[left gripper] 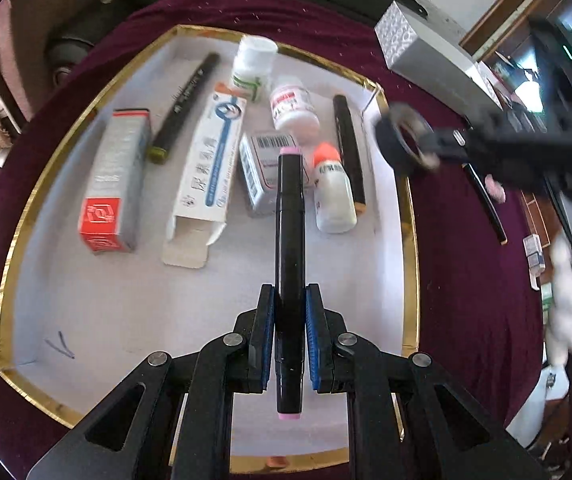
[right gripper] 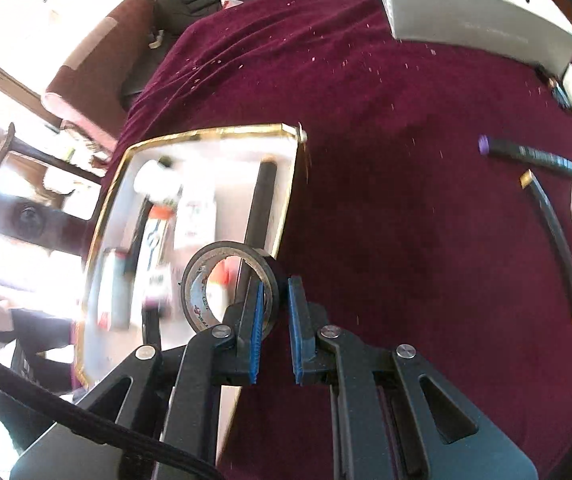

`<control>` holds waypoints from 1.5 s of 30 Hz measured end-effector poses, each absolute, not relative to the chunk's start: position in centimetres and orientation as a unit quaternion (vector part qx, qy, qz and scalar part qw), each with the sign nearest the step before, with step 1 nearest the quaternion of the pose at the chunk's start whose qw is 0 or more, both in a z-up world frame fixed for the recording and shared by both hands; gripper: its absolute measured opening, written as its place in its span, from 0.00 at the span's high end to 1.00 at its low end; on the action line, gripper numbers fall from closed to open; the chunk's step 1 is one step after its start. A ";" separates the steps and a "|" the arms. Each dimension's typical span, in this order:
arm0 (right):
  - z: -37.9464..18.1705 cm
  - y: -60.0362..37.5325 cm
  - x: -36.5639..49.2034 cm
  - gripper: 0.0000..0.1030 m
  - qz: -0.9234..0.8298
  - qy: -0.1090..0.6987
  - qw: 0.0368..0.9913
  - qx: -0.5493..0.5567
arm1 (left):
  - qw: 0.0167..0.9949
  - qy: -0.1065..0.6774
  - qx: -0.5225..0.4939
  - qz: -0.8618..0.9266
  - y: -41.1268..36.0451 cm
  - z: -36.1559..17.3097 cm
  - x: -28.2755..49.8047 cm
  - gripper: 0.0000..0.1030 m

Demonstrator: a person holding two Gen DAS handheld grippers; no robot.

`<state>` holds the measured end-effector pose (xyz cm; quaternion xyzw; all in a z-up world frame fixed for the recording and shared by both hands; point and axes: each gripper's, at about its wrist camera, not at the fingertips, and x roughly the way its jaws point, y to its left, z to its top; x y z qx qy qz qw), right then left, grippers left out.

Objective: Organize objects
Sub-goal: 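Carry the marker and tape roll into the tray and open both grippers, then withdraw both open grippers from the tray toward the remaining items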

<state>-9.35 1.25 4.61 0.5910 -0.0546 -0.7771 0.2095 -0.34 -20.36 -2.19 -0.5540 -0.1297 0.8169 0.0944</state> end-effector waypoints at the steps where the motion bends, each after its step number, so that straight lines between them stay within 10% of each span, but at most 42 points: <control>1: 4.5 0.7 -9.9 0.91 -0.779 -0.049 0.203 0.591 | 0.096 -0.131 -0.556 0.815 -20.4 -2.3 -0.4 0.89; 7: 3.5 -2.9 -13.5 0.91 -0.788 -0.014 0.174 0.591 | 0.090 -0.163 -0.556 0.810 -21.5 -3.1 -0.1 0.84; 15: 2.0 -5.7 -15.3 0.91 -0.783 0.021 0.156 0.602 | 0.097 -0.174 -0.535 0.821 -20.6 -2.9 1.5 0.53; 23: 2.7 -6.0 -15.5 0.84 -0.783 0.005 0.156 0.602 | 0.068 -0.213 -0.516 0.827 -22.9 -2.1 3.6 0.53; 28: 5.6 -3.4 -14.5 0.62 -0.803 -0.018 0.157 0.575 | 0.045 -0.220 -0.503 0.835 -24.1 -1.1 5.1 0.53; 45: 7.9 16.6 -8.3 0.53 -0.820 -0.119 0.117 0.547 | 0.052 -0.201 -0.476 0.855 -16.4 3.8 3.9 0.49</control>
